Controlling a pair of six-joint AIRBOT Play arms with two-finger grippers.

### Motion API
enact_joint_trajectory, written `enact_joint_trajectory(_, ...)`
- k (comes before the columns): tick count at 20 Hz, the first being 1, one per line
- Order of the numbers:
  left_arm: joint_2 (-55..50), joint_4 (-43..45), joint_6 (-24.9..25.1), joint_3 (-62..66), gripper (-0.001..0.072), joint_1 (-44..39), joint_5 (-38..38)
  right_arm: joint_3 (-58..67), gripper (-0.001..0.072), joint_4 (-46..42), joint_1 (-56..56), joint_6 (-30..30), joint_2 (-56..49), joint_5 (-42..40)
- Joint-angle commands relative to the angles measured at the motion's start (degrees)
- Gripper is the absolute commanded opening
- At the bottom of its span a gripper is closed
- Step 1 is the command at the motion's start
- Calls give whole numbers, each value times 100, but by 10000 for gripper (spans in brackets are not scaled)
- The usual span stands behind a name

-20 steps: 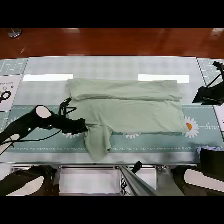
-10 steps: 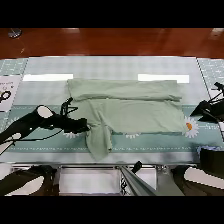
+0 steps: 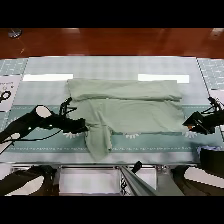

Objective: Fold the shirts.

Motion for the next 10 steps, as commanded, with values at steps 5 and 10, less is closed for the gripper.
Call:
enact_joint_trajectory(5, 7, 4, 7, 11, 26, 7, 184, -400, 313, 601, 933, 46, 4, -1023)
enact_joint_trajectory(10, 166, 57, 284, 678, 25, 302, -186, 302, 15, 844, 1141, 170, 160, -992)
